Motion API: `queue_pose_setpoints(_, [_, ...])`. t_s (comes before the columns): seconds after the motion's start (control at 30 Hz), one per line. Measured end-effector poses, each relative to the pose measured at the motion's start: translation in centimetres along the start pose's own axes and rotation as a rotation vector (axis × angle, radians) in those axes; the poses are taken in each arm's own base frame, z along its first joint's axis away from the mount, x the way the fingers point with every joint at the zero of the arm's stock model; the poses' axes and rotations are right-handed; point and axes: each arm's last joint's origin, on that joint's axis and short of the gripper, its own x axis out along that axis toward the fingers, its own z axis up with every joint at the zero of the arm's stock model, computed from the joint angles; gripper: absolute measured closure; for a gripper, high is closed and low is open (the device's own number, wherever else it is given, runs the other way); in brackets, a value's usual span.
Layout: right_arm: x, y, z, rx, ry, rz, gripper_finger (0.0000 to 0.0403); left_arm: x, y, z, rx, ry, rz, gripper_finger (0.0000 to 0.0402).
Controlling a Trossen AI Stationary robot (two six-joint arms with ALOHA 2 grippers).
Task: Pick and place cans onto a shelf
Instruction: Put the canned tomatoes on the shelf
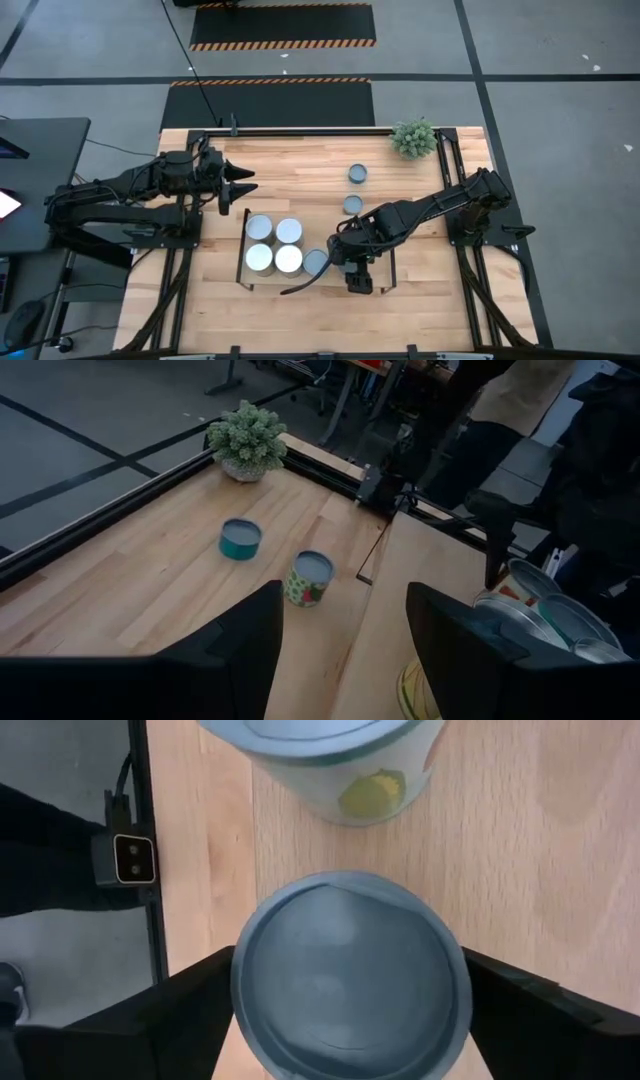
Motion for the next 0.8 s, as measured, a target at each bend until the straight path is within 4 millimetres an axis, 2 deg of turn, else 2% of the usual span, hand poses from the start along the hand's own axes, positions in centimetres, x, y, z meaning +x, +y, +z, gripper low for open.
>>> queue_pose_setpoints(0.13, [-0.2, 0.1, 0.1, 0.026, -0.002, 0.021, 0.0042, 0.0, 0.0, 0.0, 0.0, 0.0, 0.0, 0.0182])
queue_pose_setpoints(0.4, [-1.9, -0.1, 0.8, 0.069, -0.033, 0.023, 0.0041, 0.0, 0.0, 0.0, 0.0, 0.0, 0.0, 0.0182])
queue_pose_setpoints(0.53, [-3.4, -0.7, 0.4, 0.077, 0.015, -0.035, 0.0041, 0.0, 0.0, 0.0, 0.0, 0.0, 0.0, 0.0182])
queue_pose_setpoints(0.67, [-5.0, -0.5, 0.5, 0.052, -0.022, -0.05, 0.0041, 0.0, 0.0, 0.0, 0.0, 0.0, -0.001, 0.0182])
queue_pose_setpoints(0.8, [-5.3, 0.1, -0.6, 0.013, 0.028, -0.098, 0.0046, 0.0, 0.0, 0.0, -0.001, -0.001, -0.001, 0.0182])
